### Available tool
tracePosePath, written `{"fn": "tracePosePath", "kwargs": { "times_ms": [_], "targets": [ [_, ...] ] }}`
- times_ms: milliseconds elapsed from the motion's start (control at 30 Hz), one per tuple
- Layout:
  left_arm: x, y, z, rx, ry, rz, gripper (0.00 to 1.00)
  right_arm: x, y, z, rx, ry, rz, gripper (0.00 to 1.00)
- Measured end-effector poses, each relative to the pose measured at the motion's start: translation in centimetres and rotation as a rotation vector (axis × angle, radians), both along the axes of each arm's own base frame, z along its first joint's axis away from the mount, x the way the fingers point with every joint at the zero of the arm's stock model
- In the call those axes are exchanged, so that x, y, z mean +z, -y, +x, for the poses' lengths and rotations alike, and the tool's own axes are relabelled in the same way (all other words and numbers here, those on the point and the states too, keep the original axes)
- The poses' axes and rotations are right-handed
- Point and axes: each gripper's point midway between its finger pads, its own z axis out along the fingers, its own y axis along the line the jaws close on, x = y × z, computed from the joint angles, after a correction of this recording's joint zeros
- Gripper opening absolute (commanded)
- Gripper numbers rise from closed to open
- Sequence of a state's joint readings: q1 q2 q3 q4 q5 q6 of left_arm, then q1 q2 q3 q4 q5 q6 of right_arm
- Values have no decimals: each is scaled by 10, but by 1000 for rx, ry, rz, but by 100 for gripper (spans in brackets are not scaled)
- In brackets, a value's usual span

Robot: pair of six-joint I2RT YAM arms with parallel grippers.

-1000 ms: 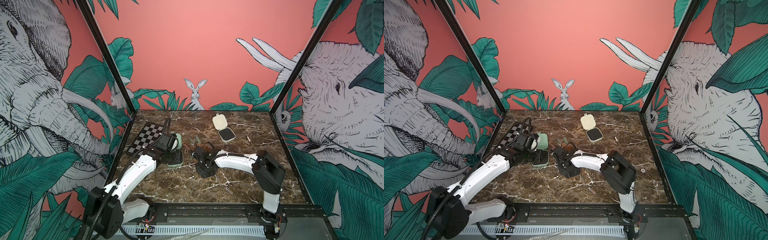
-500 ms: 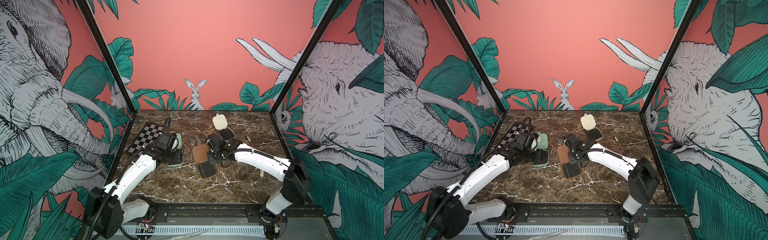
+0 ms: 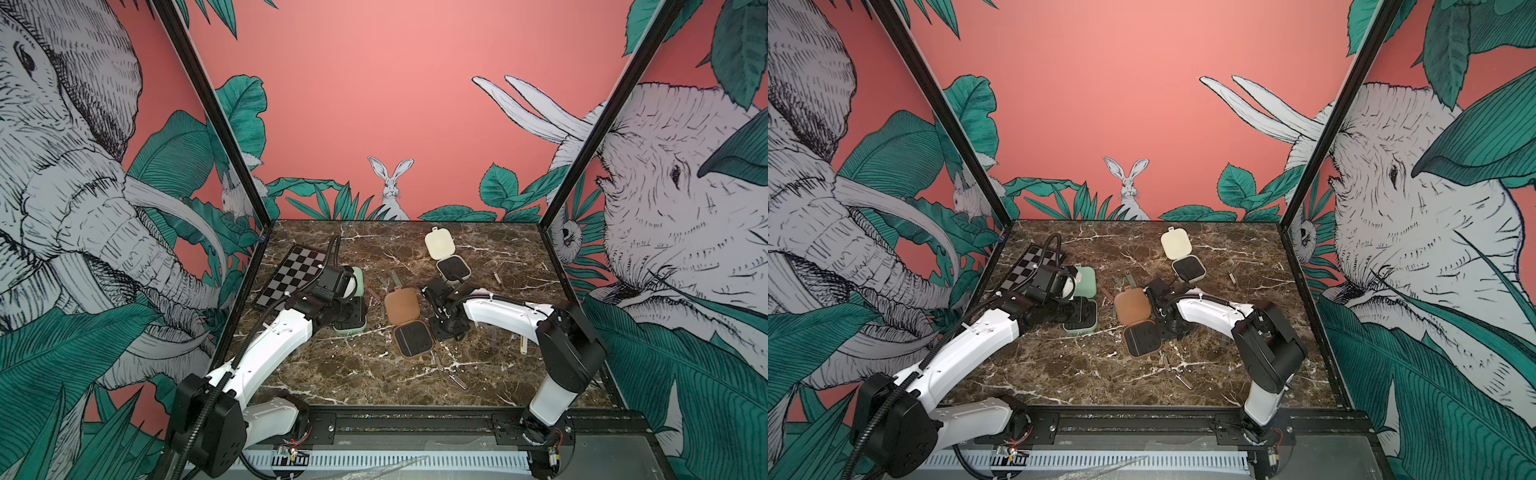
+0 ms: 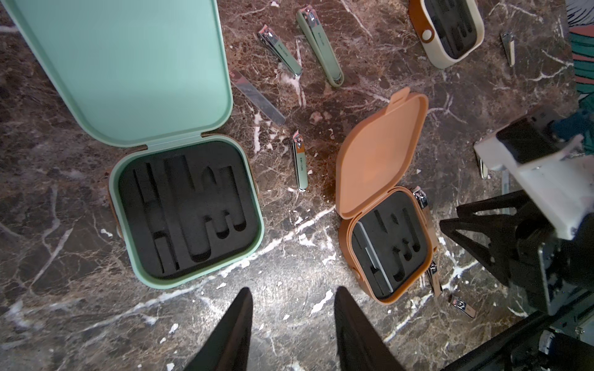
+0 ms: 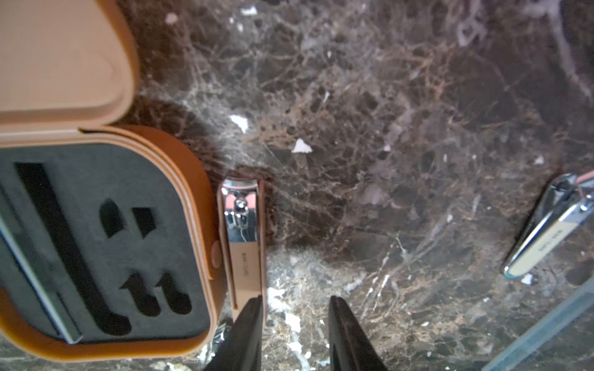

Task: Organize nail clipper sets
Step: Adjust the nail clipper at the center of the board.

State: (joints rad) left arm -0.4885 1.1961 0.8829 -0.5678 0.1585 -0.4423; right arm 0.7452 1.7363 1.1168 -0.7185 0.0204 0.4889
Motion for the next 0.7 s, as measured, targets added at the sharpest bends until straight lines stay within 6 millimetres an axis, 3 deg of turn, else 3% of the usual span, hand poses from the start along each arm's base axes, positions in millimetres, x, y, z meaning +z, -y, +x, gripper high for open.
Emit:
{"fn": "tracePosePath", "kwargs": {
  "times_ms": [133,700],
  "targets": [
    [0,0,0,1,-2,-3,45,-8,-4,-1,5,-19,5,36],
    [-1,1,0,-1,2,-8,45,-4,-11,3,8,-17,31,34]
  ]
}}
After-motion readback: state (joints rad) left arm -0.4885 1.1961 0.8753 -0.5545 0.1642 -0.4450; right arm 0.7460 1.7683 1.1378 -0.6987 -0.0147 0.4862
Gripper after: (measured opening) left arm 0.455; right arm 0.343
